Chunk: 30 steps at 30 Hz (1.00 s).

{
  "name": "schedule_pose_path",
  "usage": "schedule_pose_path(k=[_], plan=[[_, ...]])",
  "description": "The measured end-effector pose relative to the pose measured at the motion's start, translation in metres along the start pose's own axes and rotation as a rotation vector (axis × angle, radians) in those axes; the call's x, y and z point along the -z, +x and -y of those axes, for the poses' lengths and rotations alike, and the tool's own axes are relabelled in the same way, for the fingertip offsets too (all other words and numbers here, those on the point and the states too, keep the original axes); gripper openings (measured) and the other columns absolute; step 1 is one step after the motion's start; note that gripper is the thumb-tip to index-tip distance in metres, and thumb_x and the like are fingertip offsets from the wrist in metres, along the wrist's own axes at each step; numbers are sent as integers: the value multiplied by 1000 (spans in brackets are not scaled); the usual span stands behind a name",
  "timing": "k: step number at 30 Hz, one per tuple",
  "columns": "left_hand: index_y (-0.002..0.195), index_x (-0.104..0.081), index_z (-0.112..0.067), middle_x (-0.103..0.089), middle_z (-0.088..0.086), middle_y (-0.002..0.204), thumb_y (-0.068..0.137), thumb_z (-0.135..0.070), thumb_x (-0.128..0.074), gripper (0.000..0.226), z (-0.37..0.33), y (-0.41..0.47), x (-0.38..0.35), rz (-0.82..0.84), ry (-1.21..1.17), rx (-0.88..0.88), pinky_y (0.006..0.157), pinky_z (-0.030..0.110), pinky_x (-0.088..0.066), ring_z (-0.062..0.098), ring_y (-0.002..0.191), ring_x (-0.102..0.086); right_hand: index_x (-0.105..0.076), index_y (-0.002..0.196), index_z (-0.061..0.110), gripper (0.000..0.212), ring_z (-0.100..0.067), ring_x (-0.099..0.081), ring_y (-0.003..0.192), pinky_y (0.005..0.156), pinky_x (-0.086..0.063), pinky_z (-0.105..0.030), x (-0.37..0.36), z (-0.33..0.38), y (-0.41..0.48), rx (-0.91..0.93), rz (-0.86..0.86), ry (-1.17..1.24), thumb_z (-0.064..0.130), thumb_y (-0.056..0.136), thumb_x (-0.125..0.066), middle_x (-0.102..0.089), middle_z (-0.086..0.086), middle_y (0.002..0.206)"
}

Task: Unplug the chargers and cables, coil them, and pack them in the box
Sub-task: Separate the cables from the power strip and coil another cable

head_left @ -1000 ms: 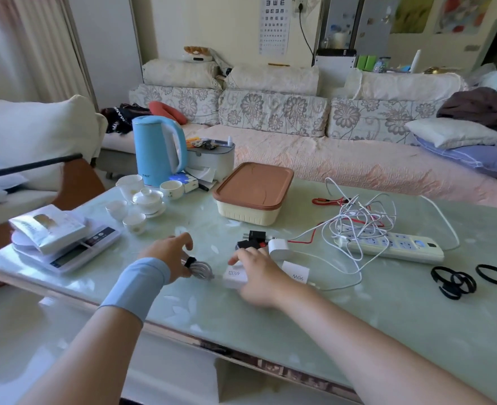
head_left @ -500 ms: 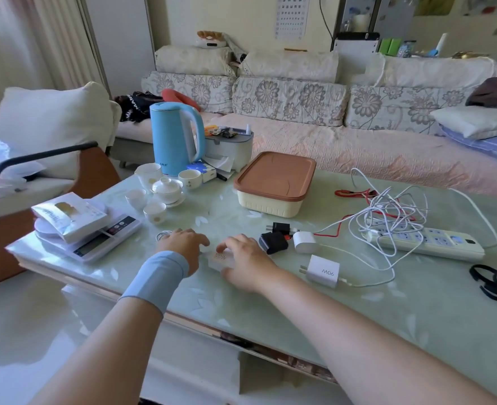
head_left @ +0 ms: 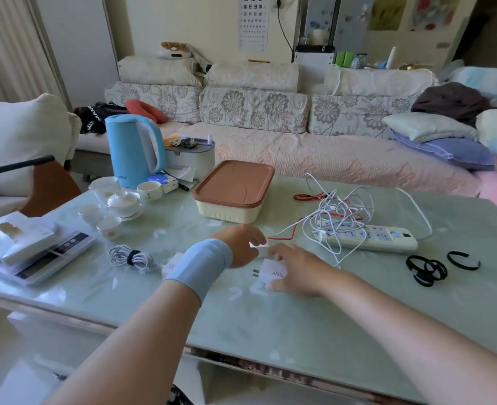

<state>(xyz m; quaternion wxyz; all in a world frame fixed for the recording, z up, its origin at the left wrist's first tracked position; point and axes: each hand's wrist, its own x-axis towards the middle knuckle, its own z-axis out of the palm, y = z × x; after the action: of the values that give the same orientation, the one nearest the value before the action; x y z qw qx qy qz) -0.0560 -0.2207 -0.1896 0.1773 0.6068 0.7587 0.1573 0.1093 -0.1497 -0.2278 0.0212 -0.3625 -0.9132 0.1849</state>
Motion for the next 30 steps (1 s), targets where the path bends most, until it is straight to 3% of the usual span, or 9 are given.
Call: schedule_pose_path(k=[3, 6, 9, 14, 18, 21, 23, 27, 30], plan=[[125, -61, -29, -59, -8, 131, 88, -24, -63, 38, -35, 7, -14, 184, 84, -45, 102, 24, -40, 14, 118, -55, -46, 135, 33, 74, -17, -52, 116, 100, -43, -31, 9, -33, -19, -64, 85, -23, 46, 70, -79, -53, 4, 124], [131, -57, -33, -52, -7, 138, 82, -40, -71, 52, -66, 14, -30, 390, 320, -68, 107, 31, -35, 18, 128, -47, -63, 117, 29, 47, -11, -58, 100, 89, -47, -22, 23, -62, -34, -93, 104, -11, 34, 74, -78, -57, 8, 106], [127, -59, -35, -54, -5, 134, 78, -44, -74, 52, -91, 21, -42, 421, 540, -112, 103, 33, -38, 22, 127, -46, -72, 100, 25, 23, -12, -62, 92, 82, -51, -23, 35, -84, -42, -109, 148, -12, 22, 77, -77, -65, 7, 95], [122, -60, -31, -50, -4, 134, 79, -39, -74, 46, -126, 29, -66, 471, 529, -191, 84, 28, -45, 22, 119, -53, -74, 97, 28, 19, -12, -65, 89, 78, -56, -27, 55, -118, -60, -155, 257, -35, 20, 81, -70, -67, 11, 91], [117, -62, -36, -55, -9, 126, 74, -52, -74, 47, -149, 32, -79, 536, 418, -226, 100, 32, -42, 16, 114, -53, -74, 93, 35, 24, -8, -67, 79, 69, -53, -22, 69, -145, -75, -180, 220, 127, 20, 83, -59, -72, 11, 89], [118, -60, -34, -68, -12, 105, 78, -62, -65, 49, -167, 35, -84, 632, 273, -181, 101, 34, -44, 14, 104, -63, -70, 82, 33, 24, -5, -64, 67, 61, -47, -19, 69, -159, -71, -240, 5, 260, 15, 85, -55, -69, 11, 81], [113, -66, -21, -73, -8, 96, 91, -54, -53, 42, -180, 43, -85, 581, 223, -173, 97, 34, -48, 18, 93, -69, -71, 82, 31, 23, -6, -64, 82, 73, -48, -20, 69, -163, -65, -254, -147, 221, 15, 86, -55, -68, 12, 88], [111, -65, -13, -67, 8, 114, 95, -30, -48, 29, -180, 76, -81, 45, 290, -88, 83, 31, -49, 29, 102, -62, -73, 89, 17, 21, -17, -64, 95, 83, -52, -26, 66, -169, -50, -324, -160, 103, 18, 88, -52, -71, 2, 98], [112, -64, -12, -66, 8, 114, 90, -37, -57, 34, -172, 92, -90, 44, 389, -11, 79, 30, -48, 28, 103, -62, -72, 90, 19, 17, -18, -66, 95, 84, -55, -32, 58, -171, -43, -353, -102, 50, 26, 83, -58, -73, 3, 98]])
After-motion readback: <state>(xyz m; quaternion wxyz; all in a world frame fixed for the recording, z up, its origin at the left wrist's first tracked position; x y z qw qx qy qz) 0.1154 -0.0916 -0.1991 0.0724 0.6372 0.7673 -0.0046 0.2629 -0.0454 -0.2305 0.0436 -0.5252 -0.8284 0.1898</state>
